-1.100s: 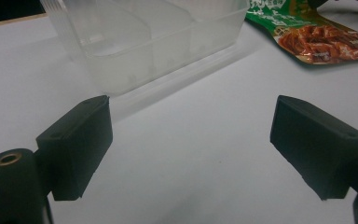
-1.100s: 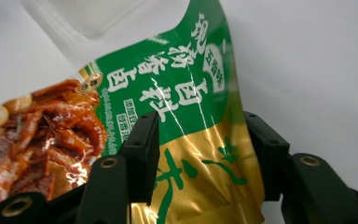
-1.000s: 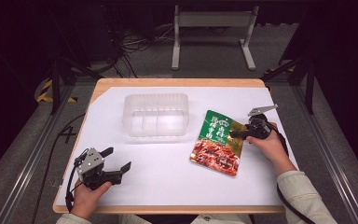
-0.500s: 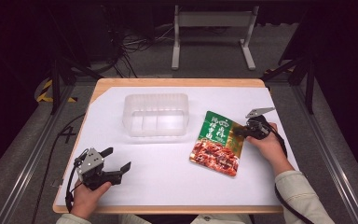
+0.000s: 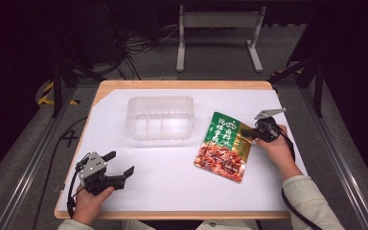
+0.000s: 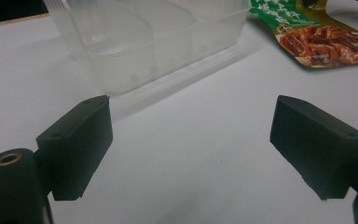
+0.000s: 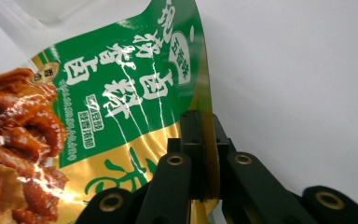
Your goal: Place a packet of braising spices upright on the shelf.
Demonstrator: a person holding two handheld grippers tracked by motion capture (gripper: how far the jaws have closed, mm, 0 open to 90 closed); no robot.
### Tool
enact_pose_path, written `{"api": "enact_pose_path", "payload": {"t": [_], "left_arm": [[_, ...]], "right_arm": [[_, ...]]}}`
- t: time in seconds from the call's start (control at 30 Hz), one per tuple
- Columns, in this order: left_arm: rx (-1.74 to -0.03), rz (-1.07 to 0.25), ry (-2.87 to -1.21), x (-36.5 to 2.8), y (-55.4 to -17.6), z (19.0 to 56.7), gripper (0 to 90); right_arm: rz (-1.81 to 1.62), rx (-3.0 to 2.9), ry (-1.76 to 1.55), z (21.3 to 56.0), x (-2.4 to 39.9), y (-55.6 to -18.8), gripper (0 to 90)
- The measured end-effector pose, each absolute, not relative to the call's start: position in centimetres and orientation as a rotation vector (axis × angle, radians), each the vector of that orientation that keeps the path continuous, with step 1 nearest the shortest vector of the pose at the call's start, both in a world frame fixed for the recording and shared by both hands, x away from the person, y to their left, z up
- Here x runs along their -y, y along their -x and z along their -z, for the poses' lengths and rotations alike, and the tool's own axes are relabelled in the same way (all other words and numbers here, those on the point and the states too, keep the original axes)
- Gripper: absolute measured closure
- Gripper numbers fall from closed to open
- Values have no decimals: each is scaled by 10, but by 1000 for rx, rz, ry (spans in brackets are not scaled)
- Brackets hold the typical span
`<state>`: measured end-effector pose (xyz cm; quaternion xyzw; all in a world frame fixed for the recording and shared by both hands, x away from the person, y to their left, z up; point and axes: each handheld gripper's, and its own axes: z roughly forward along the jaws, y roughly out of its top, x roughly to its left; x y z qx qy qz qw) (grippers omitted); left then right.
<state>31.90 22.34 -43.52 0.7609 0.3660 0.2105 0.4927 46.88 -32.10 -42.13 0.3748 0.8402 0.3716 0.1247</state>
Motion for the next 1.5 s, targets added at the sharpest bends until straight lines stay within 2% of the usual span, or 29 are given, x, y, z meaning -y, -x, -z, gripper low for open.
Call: {"api": "enact_pose_path", "payload": {"t": [0.67, 1.03, 1.5], "left_arm": [[-886, -504, -1844, -222, -319, 435, 138], [-879, -515, -1845, -222, -319, 434, 138], [-888, -519, -1842, -222, -319, 434, 139]], "right_arm": [[-1311, -2409, -1012, 360, 325, -441, 900], [-1377, -2409, -937, 319, 309, -407, 900], [-1454, -2417, -813, 292, 288, -376, 900]]}}
